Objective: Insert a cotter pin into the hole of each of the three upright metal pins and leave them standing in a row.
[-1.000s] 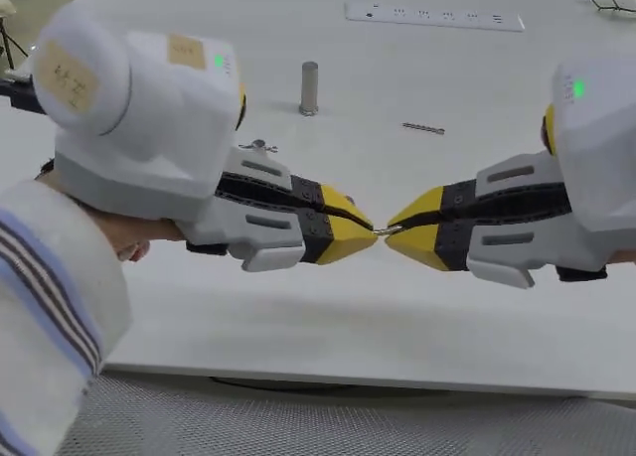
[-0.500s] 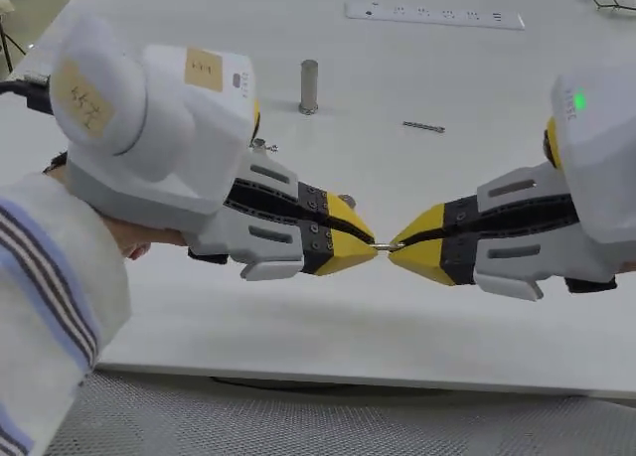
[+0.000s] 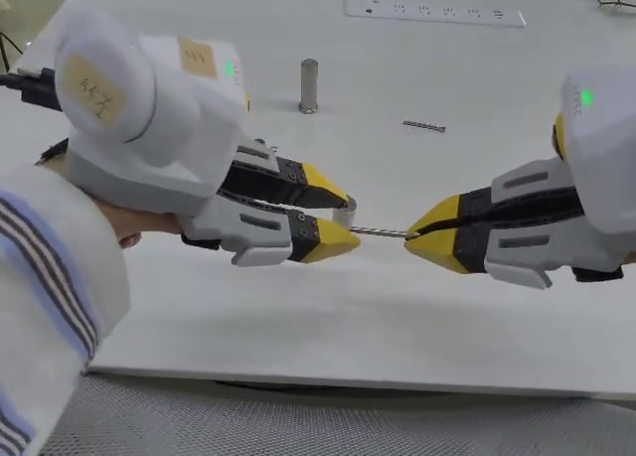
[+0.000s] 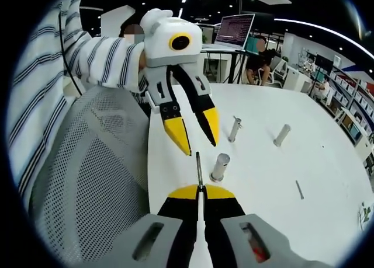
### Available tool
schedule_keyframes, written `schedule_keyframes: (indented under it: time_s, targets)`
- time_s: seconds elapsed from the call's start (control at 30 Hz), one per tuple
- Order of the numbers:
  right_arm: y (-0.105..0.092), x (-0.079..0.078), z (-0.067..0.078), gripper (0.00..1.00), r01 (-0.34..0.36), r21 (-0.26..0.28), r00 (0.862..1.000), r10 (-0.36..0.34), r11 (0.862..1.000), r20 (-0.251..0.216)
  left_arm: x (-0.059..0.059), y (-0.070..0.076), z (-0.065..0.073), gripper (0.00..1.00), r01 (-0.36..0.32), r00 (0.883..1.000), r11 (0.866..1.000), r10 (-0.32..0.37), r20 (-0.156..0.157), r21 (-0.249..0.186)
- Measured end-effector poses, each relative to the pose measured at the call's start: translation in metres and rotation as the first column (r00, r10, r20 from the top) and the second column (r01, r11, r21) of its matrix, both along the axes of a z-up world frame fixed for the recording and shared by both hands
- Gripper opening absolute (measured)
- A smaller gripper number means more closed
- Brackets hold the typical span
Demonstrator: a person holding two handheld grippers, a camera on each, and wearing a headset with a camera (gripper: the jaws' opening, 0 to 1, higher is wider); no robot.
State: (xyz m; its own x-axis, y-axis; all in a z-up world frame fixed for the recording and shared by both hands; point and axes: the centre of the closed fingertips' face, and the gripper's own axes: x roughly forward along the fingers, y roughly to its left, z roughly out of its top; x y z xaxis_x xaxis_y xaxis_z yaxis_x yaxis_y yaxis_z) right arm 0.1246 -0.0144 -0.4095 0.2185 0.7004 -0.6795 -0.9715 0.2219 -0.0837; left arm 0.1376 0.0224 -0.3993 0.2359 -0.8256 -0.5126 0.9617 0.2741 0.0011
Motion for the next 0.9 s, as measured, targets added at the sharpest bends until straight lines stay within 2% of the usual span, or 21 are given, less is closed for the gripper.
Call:
schedule_keyframes:
  time_s: [0.17, 0.4, 0.47, 0.63, 0.9]
  targets:
    - [-0.008, 0.014, -0.007, 0.00, 0.050, -0.015, 0.999, -0.050, 0.999, 0.006, 0.015, 0.008, -0.005, 0.18, -0.046, 0.999, 0.999, 0.046, 0.005, 0.026]
    - [-0.014, 0.028, -0.018, 0.00, 0.086, -0.032, 0.996, -0.086, 0.996, 0.004, 0.025, 0.008, -0.016, 0.19, -0.051, 0.999, 0.996, 0.051, 0.010, 0.079]
    - [-0.014, 0.030, -0.021, 0.00, 0.088, -0.039, 0.996, -0.087, 0.995, 0.006, 0.027, 0.007, -0.020, 0.19, -0.043, 0.999, 0.994, 0.042, 0.015, 0.103]
    - [-0.012, 0.032, -0.023, 0.00, 0.080, -0.038, 0.997, -0.080, 0.996, 0.004, 0.030, 0.003, -0.025, 0.18, -0.038, 0.999, 0.993, 0.038, 0.003, 0.107]
    - [-0.008, 0.035, -0.030, 0.00, 0.058, -0.049, 0.998, -0.058, 0.997, 0.005, 0.031, 0.000, -0.032, 0.18, -0.019, 1.000, 0.990, 0.019, 0.003, 0.143]
